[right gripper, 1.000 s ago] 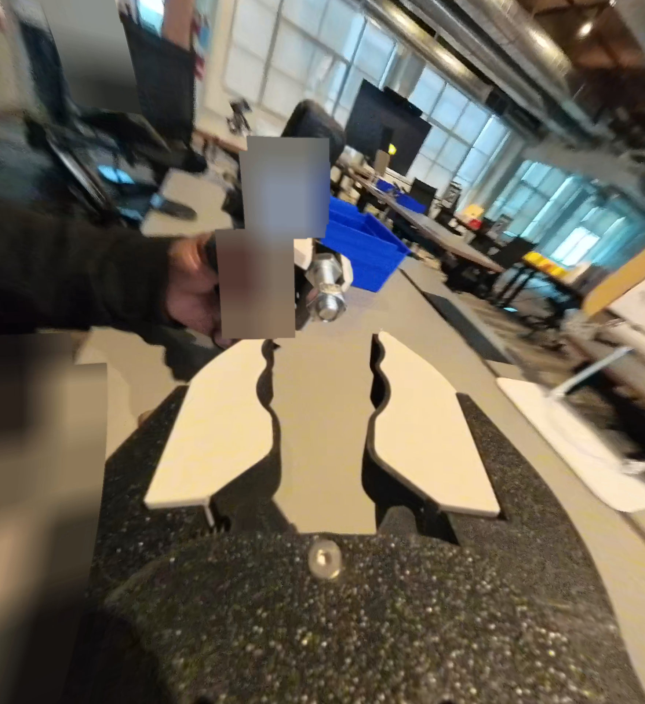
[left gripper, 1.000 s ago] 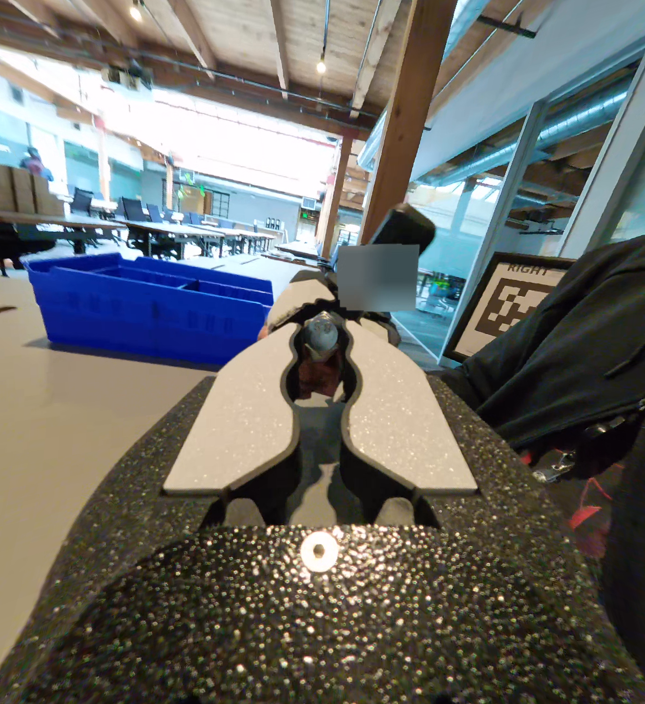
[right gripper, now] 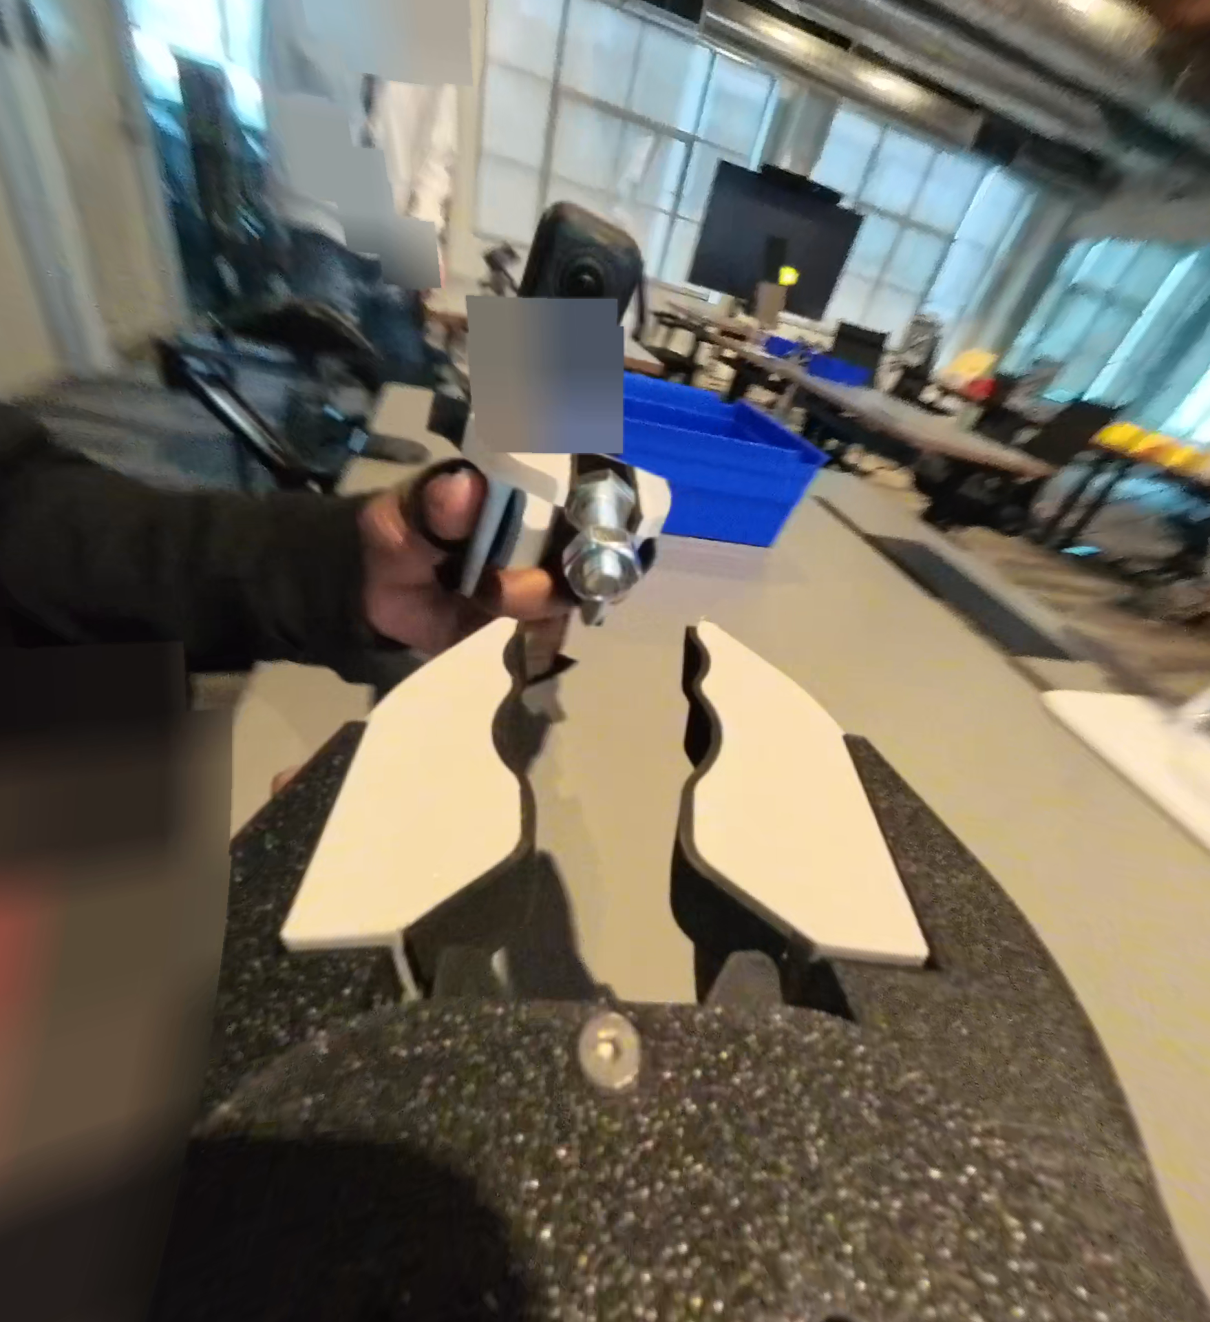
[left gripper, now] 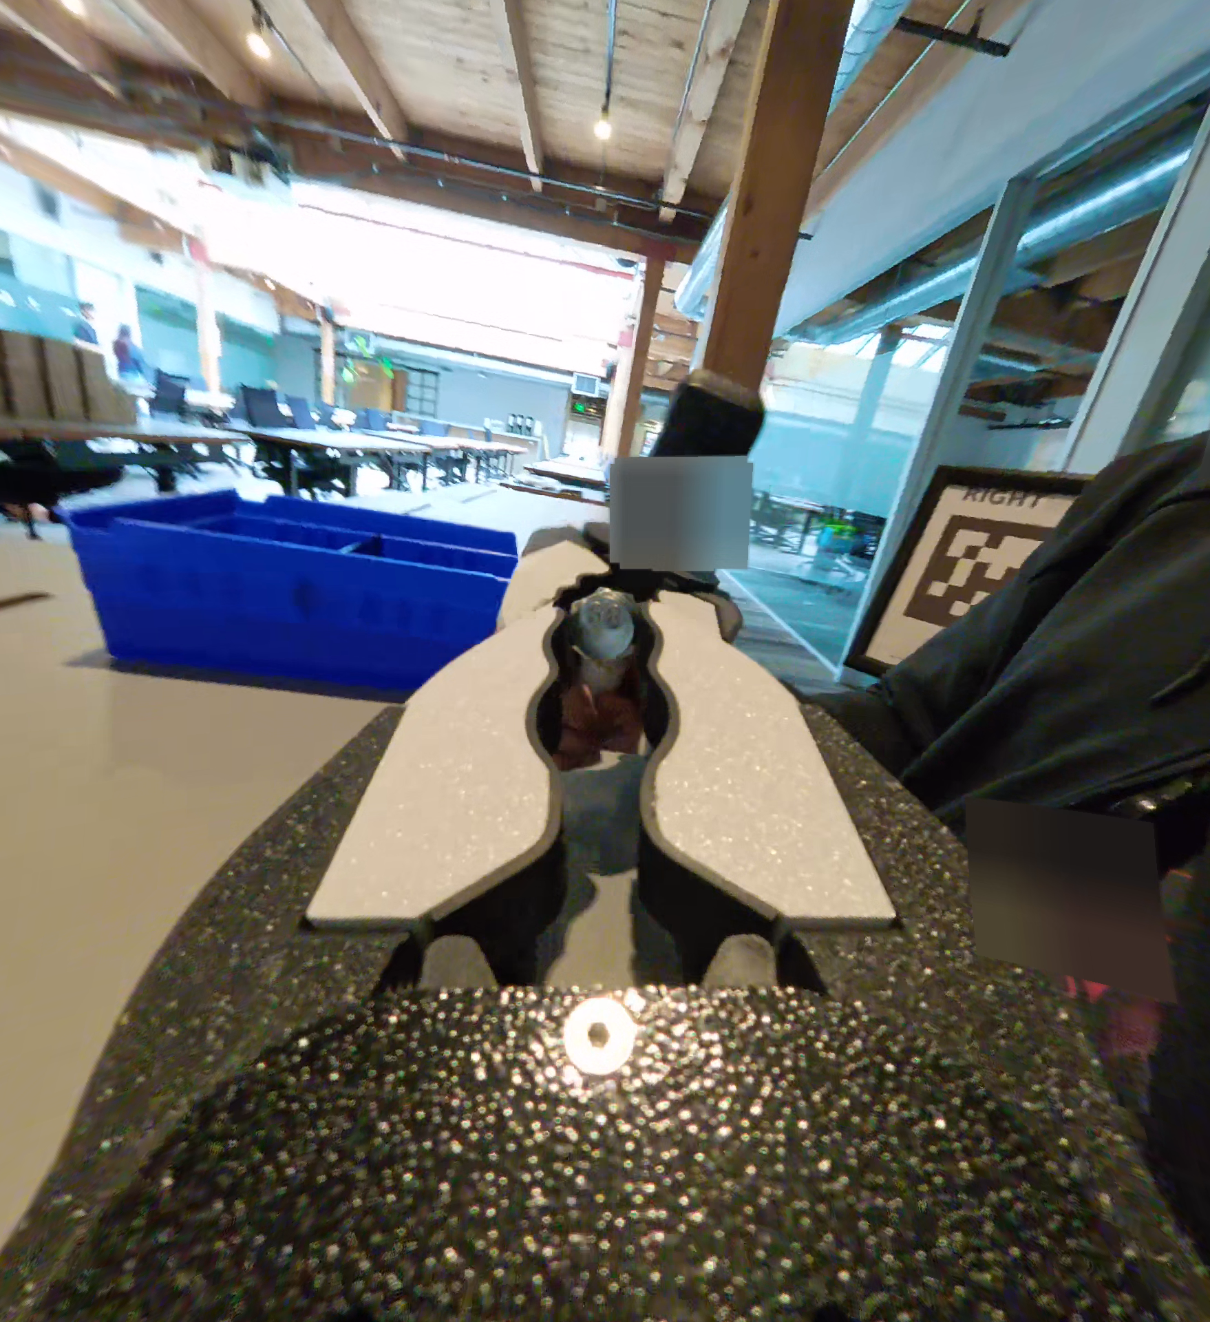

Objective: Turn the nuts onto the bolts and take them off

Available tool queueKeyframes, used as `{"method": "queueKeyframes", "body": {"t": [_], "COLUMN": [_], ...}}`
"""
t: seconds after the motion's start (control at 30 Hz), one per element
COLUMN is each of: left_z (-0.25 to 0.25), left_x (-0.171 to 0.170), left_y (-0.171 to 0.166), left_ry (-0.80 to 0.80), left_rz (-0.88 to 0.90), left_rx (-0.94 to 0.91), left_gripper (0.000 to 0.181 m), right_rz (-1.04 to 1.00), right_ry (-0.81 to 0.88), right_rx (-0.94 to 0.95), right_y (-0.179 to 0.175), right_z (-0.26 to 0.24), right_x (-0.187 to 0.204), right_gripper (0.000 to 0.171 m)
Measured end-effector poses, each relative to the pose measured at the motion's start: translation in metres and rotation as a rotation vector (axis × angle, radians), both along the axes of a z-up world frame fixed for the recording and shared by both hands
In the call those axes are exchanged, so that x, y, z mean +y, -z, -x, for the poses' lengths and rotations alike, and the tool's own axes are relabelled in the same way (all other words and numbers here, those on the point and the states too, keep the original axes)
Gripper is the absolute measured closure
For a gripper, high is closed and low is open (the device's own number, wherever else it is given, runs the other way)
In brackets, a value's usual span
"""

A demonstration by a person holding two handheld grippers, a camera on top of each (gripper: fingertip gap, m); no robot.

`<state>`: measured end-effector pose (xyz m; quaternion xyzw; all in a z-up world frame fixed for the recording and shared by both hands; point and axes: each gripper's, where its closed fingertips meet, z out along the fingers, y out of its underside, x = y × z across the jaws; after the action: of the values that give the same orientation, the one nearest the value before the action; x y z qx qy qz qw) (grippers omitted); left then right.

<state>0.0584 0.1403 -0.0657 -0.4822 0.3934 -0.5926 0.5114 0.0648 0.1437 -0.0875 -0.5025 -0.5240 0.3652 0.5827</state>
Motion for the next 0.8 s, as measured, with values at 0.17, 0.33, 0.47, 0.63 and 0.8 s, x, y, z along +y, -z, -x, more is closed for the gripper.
{"method": "queueKeyframes", "body": {"t": [0.17,0.33,0.47,0.63,0.8], "left_z": [0.001,-0.007,-0.01,-0.01,-0.009], "left_x": [-0.001,-0.003,-0.004,-0.001,0.002], "left_y": [-0.003,0.003,0.006,0.013,0.02], "left_ry": [-0.072,-0.095,-0.098,-0.005,0.113], "left_rz": [-0.102,-0.154,-0.175,-0.014,0.193], "left_rx": [0.023,0.09,0.116,0.1,0.057], "left_gripper": [0.164,0.164,0.164,0.164,0.164], "right_rz": [0.293,0.386,0.372,0.118,-0.37], "right_ry": [-0.16,-0.237,-0.225,-0.087,0.141], "right_rx": [0.134,0.189,0.13,0.028,-0.134], "right_y": [-0.011,-0.016,-0.008,-0.002,0.004], "right_z": [-0.002,-0.005,-0.001,-0.002,-0.003], "right_x": [-0.005,-0.009,-0.01,-0.005,0.001], "right_gripper": [0.133,0.142,0.152,0.152,0.152]}}
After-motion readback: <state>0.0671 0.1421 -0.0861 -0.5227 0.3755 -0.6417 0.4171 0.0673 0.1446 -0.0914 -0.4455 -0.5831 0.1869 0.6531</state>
